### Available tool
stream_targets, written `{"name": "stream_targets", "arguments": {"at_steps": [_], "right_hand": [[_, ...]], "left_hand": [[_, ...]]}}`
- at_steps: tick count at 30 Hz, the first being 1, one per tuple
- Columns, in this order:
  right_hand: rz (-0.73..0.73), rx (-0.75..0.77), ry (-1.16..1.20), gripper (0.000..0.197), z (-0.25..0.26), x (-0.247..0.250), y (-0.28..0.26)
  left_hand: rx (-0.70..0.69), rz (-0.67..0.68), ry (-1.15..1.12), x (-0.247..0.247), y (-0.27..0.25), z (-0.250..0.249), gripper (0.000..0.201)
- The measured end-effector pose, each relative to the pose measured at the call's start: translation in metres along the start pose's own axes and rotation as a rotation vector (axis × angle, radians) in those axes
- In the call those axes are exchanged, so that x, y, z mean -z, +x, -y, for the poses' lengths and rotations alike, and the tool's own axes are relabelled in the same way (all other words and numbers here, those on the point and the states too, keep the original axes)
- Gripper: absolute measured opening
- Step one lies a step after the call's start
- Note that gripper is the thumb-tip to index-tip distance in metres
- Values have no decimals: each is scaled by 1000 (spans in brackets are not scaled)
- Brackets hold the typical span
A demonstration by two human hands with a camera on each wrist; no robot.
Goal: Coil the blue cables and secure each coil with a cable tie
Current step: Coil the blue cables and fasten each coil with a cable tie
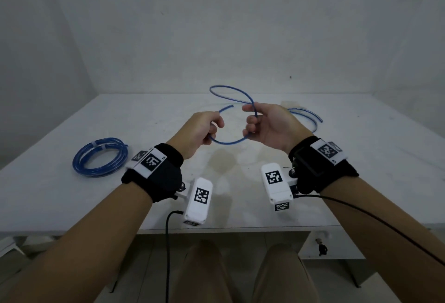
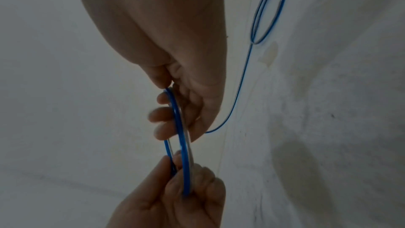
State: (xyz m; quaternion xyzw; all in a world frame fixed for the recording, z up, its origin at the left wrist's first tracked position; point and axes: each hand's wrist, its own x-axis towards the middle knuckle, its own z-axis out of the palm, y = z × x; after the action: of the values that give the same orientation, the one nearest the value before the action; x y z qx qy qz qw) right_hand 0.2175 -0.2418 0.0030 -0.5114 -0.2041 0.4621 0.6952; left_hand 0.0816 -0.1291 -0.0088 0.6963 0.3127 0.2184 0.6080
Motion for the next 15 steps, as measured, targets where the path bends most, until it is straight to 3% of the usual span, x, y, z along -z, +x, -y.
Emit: {"name": "stream_targets", "arguments": {"at_steps": [4, 8, 15], "right_hand": [[-10, 41, -295, 25, 0, 3, 2], [66, -18, -513, 30, -3, 5, -1], [147, -102, -523, 30, -6, 13, -3]], "left_hand": [[-42, 42, 265, -4, -5, -8, 23], [-84, 43, 386, -11, -4, -10, 26], [-171, 74, 503, -12, 3, -2, 24]]}}
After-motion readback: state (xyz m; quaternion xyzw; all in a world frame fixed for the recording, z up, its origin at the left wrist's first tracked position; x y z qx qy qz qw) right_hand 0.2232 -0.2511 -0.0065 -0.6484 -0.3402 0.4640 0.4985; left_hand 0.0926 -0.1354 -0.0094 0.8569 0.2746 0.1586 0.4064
